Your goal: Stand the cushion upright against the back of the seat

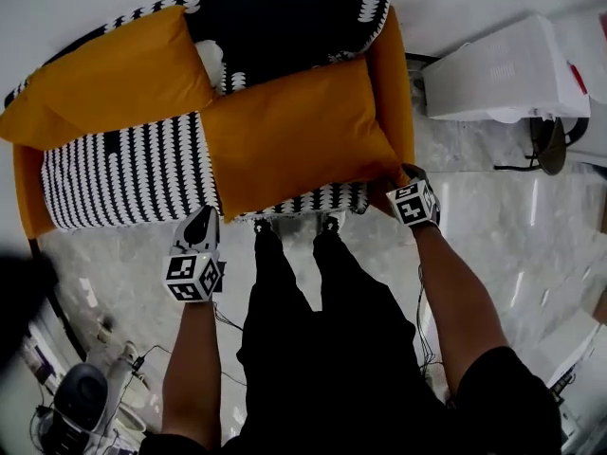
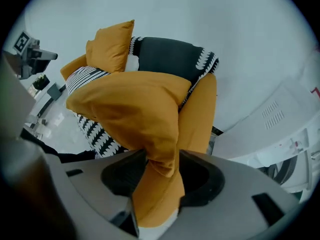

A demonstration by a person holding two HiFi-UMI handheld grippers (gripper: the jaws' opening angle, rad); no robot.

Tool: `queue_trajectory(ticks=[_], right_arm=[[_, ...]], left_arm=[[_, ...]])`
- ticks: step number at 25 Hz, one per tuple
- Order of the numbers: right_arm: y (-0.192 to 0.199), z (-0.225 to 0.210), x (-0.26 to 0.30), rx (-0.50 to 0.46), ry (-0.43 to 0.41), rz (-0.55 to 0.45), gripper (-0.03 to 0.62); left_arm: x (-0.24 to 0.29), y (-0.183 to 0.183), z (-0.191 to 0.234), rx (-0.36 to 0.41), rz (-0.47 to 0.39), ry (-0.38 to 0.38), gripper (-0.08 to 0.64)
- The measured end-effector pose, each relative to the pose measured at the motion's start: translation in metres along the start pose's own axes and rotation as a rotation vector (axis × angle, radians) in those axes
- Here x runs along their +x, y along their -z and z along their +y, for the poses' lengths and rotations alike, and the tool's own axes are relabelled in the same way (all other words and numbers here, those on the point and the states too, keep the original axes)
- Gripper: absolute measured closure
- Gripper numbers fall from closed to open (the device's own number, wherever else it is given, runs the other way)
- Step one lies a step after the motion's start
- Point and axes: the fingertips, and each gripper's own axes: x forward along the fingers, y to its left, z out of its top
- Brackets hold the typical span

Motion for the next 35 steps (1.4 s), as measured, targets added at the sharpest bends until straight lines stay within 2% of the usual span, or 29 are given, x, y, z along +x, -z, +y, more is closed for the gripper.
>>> queue_trajectory(ticks=[2,4,8,12,14,18,22,27,31,35], right_arm=[[-0.004,-0.004,0.007,-0.003,-0.009,-0.009,0.39],[-0.003,-0.002,0.012,-0.011,-0.028,-0.003,0.388],[-0.011,0.0,0.022,0.013,-0.069,0.018,0.398],[-0.028,-0.001,0.019,0.089,-0.071,0.021,0.503],[-0.023,0.004,0.018,0.123,-0.1,0.007,0.526],[-0.013,0.003,0.007,0.235,-0.159,-0.032,0.532],[-0.011,0.004,0.002,0.267,-0.166,-0.037,0.534],[-0.014,0.002,0.005,0.286,-0.157,-0.024,0.534],[-0.014,0.003,0.01,0.277,-0.152,-0.023,0.534],[-0.01,0.002,0.014,0.312,-0.132,-0.016,0.534]], left_arm=[[0.004,0.015,0.005,-0.03,0.012,-0.015,0.529],[0.002,0.036,0.007,-0.051,0.041,-0.043,0.456],[0.004,0.063,0.016,-0.099,0.087,-0.102,0.445],[0.015,0.076,0.039,-0.135,0.108,-0.165,0.444],[0.018,0.093,0.039,-0.131,0.123,-0.189,0.443],[0.043,0.137,0.032,-0.117,0.225,-0.145,0.407],[0.064,0.175,0.037,-0.092,0.33,-0.117,0.394],[0.081,0.204,0.058,-0.159,0.363,-0.131,0.373],[0.095,0.214,0.061,-0.133,0.377,-0.107,0.372],[0.107,0.22,0.058,-0.118,0.401,-0.087,0.371]])
